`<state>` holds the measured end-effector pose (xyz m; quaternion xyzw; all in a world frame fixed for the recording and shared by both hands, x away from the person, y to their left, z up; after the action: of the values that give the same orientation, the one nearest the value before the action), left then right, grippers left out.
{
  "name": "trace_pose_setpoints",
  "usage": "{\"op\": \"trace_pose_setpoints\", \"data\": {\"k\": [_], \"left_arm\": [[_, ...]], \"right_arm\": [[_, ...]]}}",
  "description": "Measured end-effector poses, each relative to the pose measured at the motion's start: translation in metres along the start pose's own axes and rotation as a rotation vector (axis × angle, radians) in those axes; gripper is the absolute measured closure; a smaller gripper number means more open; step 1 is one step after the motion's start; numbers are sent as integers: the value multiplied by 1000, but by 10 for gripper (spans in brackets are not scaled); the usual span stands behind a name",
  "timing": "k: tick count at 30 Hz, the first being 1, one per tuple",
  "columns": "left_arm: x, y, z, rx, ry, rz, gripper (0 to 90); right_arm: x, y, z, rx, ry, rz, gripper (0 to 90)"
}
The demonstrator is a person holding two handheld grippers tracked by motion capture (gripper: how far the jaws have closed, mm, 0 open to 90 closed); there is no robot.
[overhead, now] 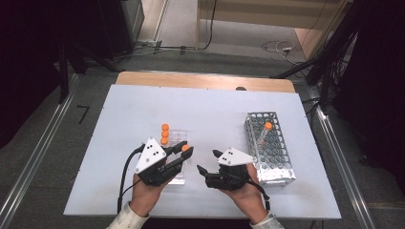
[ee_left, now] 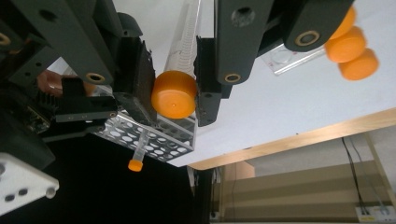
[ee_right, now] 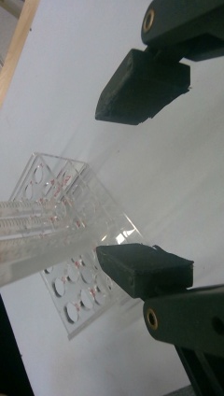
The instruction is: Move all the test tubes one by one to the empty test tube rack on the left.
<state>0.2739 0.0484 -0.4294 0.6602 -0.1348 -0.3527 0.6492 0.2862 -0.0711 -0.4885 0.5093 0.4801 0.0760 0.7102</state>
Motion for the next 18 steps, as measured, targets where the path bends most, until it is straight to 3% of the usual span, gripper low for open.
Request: {"op": "trace_pose_setpoints", "data": {"k": [7,18], "left_arm": [[-14,11,-13,-31,25,35,701],[-29,14,-41,-55,109,32,701]], "right_arm": [[-3,1,8,34,-17,15,255],[-6,2,12,45,-30,25,253]]}}
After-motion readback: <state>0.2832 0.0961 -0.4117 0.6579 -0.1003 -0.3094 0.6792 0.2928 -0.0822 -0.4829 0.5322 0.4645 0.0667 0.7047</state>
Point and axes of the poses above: each handheld gripper's, and its own axes: x roughly forward along the jaws, y roughly out of its top, z roughly to its right, the point moved 9 cm from there along x, roughly forward along the jaws, and after that the axes turned 3 degrees about -z, right-handed, at the moved point
